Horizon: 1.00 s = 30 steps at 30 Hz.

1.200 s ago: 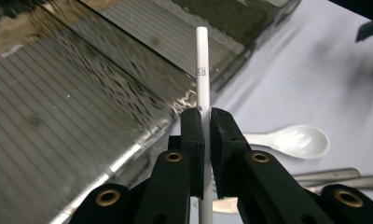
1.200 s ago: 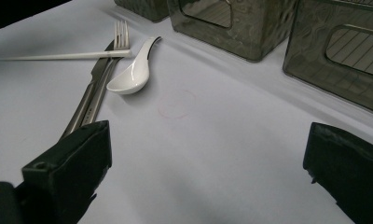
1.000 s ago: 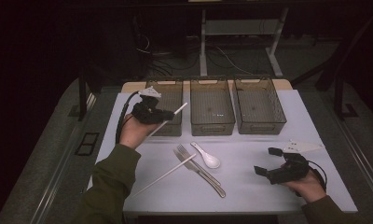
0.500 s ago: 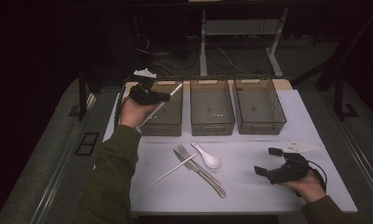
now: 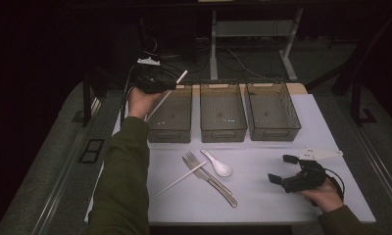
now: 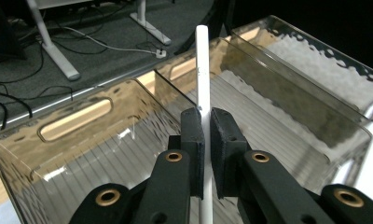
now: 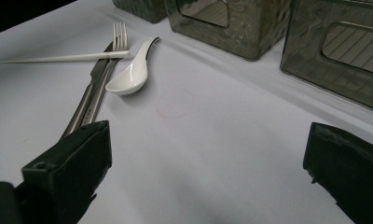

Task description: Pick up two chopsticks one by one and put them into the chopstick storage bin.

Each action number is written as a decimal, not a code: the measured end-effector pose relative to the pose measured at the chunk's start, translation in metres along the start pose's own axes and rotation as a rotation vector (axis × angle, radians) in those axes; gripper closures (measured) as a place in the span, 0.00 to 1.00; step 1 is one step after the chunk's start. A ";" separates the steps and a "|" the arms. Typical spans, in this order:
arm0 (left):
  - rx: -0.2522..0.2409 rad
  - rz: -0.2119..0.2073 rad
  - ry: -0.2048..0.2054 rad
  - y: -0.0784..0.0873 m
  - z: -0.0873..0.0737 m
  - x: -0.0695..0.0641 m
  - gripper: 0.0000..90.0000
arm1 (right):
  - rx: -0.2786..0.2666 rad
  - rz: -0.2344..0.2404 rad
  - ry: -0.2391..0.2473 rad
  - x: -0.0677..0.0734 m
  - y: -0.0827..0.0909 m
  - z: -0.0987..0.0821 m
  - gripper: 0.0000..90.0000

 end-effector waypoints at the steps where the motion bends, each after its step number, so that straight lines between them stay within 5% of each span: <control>1: -0.009 -0.005 0.009 -0.002 0.001 0.002 0.93 | 0.000 0.001 -0.002 0.000 0.000 0.000 0.01; 14: 0.013 0.012 0.029 -0.033 -0.008 0.015 0.93 | -0.002 0.007 -0.007 -0.001 0.001 -0.001 0.01; 30: 0.131 0.090 0.051 -0.056 -0.043 0.028 0.93 | -0.004 0.006 -0.008 -0.002 0.001 -0.001 0.01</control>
Point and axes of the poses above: each handheld gripper's, and its own axes: y roughly backward along the jaws, z roughly out of its top, x roughly to its left, the point moved 9 cm from there along -y, roughly forward along the jaws, and after that the axes turned 5 degrees about y, right-handed, at the moved point
